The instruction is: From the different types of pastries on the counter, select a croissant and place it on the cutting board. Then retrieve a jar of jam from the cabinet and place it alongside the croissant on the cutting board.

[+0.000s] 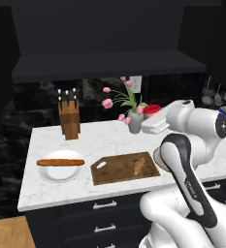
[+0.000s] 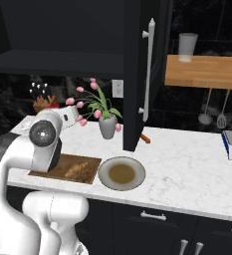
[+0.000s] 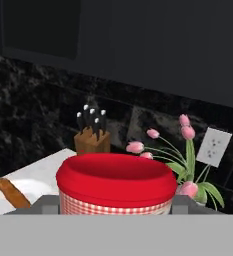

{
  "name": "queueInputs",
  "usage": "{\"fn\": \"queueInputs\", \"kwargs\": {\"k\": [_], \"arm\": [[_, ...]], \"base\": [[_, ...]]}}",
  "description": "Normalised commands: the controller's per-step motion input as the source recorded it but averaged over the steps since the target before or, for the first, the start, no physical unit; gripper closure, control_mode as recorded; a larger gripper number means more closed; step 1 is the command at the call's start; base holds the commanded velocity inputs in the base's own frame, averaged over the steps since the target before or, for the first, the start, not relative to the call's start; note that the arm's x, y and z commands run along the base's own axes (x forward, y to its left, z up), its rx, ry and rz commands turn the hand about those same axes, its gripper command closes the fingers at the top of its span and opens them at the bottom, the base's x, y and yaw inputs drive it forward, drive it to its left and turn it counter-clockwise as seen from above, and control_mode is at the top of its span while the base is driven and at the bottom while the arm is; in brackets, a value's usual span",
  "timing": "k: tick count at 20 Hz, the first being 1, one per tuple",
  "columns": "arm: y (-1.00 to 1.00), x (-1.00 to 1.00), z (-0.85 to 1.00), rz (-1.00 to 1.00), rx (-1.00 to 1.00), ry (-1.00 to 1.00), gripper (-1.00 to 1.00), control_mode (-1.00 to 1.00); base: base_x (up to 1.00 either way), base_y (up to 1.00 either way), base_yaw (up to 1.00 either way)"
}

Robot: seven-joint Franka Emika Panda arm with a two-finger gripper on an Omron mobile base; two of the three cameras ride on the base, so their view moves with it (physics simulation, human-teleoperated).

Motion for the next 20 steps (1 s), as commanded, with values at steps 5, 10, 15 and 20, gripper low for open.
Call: {"fn": "queueInputs", "kwargs": {"k": [5,10,15,20], "arm": [[0.0,-0.64,-1.0,0.0,-0.06,0.01,1.0,-1.0],[0.12,-0.72,-1.0,0.0,-0.03,0.02,1.0,-1.0],[-0.01,0.11,-0.75,0.0,0.03,0.02,1.0,-1.0],[0.06,-0.1,-1.0,-0.03,0.05,-0.24,1.0,-1.0]], "base": [[0.0,0.0,0.0],[0.0,0.0,0.0],[0.0,0.0,0.0],[0.0,0.0,0.0]]}}
